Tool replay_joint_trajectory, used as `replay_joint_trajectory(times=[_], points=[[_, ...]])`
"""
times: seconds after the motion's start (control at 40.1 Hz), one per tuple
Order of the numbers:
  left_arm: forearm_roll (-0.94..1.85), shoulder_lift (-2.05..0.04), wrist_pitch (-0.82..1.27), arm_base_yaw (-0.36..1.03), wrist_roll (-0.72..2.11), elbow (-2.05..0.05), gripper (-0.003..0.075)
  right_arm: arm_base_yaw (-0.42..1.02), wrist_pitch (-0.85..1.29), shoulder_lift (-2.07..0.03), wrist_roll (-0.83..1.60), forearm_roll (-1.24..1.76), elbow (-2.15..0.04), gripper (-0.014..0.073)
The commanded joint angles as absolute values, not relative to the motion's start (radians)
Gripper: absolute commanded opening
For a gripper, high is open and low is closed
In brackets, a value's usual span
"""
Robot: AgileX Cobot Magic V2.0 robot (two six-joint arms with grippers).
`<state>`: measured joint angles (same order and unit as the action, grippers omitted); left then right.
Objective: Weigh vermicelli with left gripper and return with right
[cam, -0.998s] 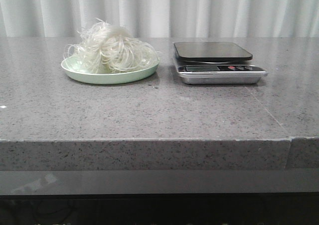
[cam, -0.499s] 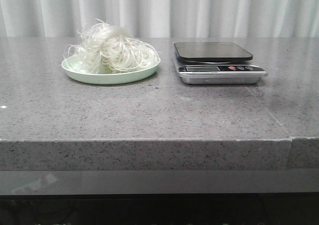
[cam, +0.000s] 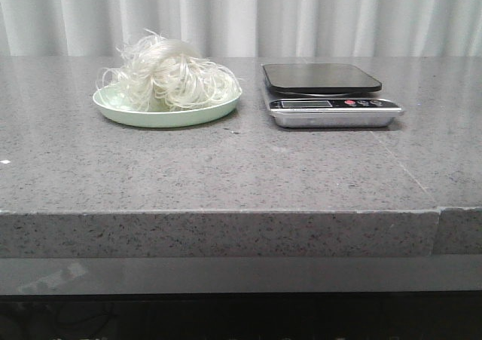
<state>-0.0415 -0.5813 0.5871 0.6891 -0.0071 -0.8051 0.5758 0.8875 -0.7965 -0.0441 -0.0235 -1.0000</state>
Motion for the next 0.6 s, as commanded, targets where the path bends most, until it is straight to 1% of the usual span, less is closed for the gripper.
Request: replay_joint_trajectory(times=[0.0,0.15,0.274,0.574], points=[[-0.032,-0.582,0.521,0.689,-0.017,-0.832,0.0461,0.570,0.832,-0.690,-0.045,-0.040,-0.965,0.0491],[-0.032,-0.582,0.553,0.689,-0.017,-0.832,0.0461,0.570,0.852,-0.530,-0.046,-0.040,-0.877,0.0491],[-0.032,-0.582,0.574,0.689,-0.017,-0.832,0.0461,0.570,0.859,-0.457,-0.046,-0.040,-0.840,0.0491],[-0.031,-0.582,0.574,0.689,-0.017,-0.832,0.0453,0.570,0.871,-0.438,-0.046,-0.040,-0.840,0.0489]])
